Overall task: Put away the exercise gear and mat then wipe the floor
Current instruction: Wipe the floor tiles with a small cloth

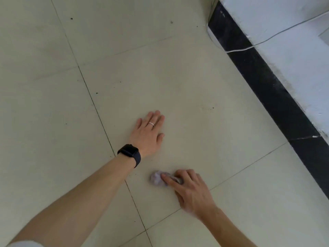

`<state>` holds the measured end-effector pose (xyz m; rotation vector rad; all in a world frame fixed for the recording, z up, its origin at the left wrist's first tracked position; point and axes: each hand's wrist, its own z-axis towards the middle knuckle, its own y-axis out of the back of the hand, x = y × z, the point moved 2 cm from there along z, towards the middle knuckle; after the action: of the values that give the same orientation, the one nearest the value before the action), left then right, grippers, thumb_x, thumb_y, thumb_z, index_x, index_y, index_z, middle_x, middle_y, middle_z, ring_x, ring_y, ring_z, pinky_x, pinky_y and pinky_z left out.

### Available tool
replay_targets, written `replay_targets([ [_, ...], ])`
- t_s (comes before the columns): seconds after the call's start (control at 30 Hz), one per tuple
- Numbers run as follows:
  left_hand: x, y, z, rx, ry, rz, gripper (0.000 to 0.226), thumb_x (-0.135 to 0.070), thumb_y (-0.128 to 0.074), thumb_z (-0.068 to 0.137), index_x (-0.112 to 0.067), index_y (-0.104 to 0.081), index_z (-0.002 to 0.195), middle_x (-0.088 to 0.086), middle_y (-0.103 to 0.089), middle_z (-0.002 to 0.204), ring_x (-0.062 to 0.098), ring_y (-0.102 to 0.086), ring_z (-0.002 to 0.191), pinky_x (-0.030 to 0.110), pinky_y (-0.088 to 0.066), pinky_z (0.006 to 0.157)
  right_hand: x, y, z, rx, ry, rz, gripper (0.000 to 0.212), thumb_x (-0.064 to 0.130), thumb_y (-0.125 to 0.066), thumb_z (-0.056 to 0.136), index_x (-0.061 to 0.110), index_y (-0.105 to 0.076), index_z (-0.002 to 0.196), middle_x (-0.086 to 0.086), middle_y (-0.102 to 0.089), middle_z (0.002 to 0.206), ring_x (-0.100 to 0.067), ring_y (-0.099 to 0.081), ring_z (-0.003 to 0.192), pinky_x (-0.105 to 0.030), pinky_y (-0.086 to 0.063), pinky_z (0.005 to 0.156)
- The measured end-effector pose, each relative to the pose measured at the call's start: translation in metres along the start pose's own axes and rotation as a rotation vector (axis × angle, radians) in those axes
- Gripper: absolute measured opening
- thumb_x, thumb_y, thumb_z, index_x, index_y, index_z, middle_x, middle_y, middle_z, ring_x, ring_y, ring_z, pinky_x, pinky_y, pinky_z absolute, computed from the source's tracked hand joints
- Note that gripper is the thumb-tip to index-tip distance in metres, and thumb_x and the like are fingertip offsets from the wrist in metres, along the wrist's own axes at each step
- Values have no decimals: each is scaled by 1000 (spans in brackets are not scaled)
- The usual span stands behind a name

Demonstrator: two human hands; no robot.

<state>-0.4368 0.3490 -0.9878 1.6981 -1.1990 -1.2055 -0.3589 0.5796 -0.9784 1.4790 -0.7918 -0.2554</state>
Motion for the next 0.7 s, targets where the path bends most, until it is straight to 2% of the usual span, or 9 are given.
replay_targets([
  [0.07,8,-2,-1,93,-36,24,65,-44,-25,106,-24,6,160,-5,16,166,16,14,153,43,0,125,-39,18,19,-24,-113,-102,66,22,-68,82,43,-48,141,-1,-55,109,-28,-55,89,-35,-47,70],
  [0.2,13,-5,0,113,-44,31,64,-46,-19,106,-27,14,158,-7,24,163,15,21,151,41,6,124,-119,58,56,-29,-959,-68,61,20,-43,96,35,-24,152,-13,-43,130,-35,-42,115,-46,-42,94],
  [0.23,14,-6,-1,120,-45,38,64,-47,-18,106,-28,15,157,-8,25,163,14,21,151,41,6,124,-118,58,60,-17,-1068,-29,62,19,-41,96,31,-19,153,-16,-39,134,-37,-38,118,-48,-40,97],
  [0.3,16,-6,2,131,-50,37,64,-48,-19,105,-30,15,157,-9,25,163,13,21,151,40,5,124,-86,45,64,-66,-967,0,69,14,-43,91,29,-21,155,-16,-39,131,-37,-38,114,-47,-41,95],
  [0.37,17,-5,4,131,-47,37,65,-49,-21,105,-30,13,157,-9,24,163,13,20,151,40,5,124,-23,15,51,-94,-603,3,73,14,-50,83,30,-33,152,-12,-48,119,-34,-44,100,-43,-48,84],
  [0.43,16,-5,5,130,-40,31,65,-49,-20,105,-30,14,157,-8,23,164,13,20,151,41,5,124,44,-13,18,7,-166,3,74,21,-62,78,30,-41,148,-6,-54,111,-29,-49,92,-40,-51,75],
  [0.53,17,-6,3,144,-31,32,65,-48,-19,105,-30,14,157,-8,24,163,13,20,151,41,6,124,61,-23,-1,168,283,-48,66,29,-63,82,36,-44,144,1,-56,109,-23,-54,91,-34,-50,77],
  [0.6,17,-6,2,149,-28,31,65,-47,-20,105,-30,13,158,-7,23,164,14,19,151,42,6,124,35,-17,17,64,127,-109,62,27,-60,83,39,-47,143,1,-54,108,-25,-54,92,-35,-47,75],
  [0.7,19,-4,1,184,-14,6,65,-47,-21,105,-31,13,158,-8,24,164,14,20,151,41,7,124,3,-3,27,-187,-618,-6,58,22,-51,87,37,-50,143,-6,-52,108,-31,-50,89,-39,-45,72],
])
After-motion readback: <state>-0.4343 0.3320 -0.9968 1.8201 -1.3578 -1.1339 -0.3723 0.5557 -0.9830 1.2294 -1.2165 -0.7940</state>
